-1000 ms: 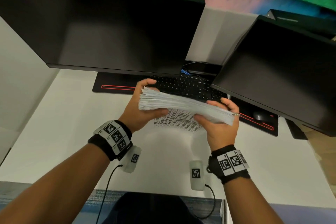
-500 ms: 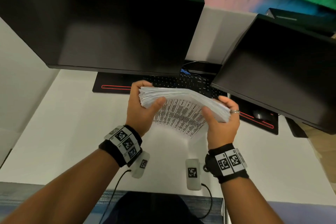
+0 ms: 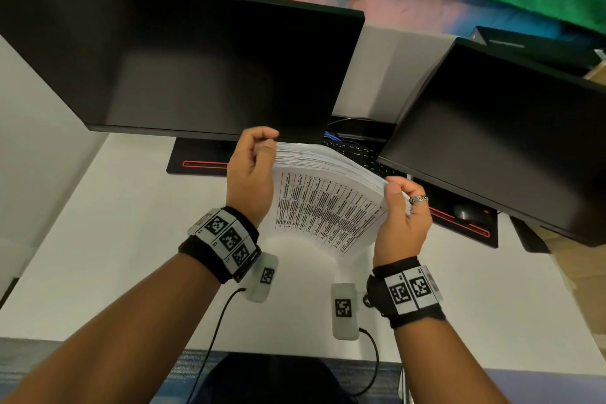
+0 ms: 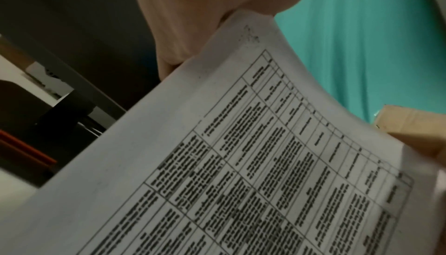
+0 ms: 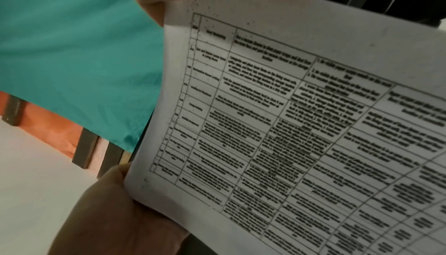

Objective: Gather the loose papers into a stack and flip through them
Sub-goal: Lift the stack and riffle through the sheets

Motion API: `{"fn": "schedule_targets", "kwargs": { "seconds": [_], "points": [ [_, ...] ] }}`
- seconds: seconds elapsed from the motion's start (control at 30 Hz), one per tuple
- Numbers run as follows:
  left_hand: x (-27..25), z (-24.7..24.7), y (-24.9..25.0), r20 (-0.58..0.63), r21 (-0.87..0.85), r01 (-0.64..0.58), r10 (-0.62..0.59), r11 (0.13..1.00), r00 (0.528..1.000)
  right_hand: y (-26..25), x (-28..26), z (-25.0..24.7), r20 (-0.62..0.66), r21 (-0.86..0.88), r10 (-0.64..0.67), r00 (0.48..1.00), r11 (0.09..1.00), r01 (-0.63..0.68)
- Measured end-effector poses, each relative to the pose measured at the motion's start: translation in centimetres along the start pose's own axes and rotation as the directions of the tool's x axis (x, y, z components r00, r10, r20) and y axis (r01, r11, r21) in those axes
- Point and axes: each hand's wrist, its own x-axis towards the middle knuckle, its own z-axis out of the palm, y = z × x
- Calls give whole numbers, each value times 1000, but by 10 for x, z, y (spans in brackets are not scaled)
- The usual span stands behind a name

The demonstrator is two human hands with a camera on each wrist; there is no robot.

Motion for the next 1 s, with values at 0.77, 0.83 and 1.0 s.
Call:
{"fn": "schedule_targets", "kwargs": {
  "seconds": [0.77, 0.83, 1.0],
  "points": [
    [5, -15, -37, 444, 95, 191, -214, 977, 870, 35, 5, -19, 231, 67, 182, 956, 977, -203],
    [7, -15, -39, 447, 106, 187, -215, 977, 868, 35, 9, -20, 248, 24, 223, 943, 971, -236],
    [12, -19, -43, 464, 103, 212, -235, 972, 854, 40, 21, -16, 235, -43, 245, 941, 969, -241]
  ]
}}
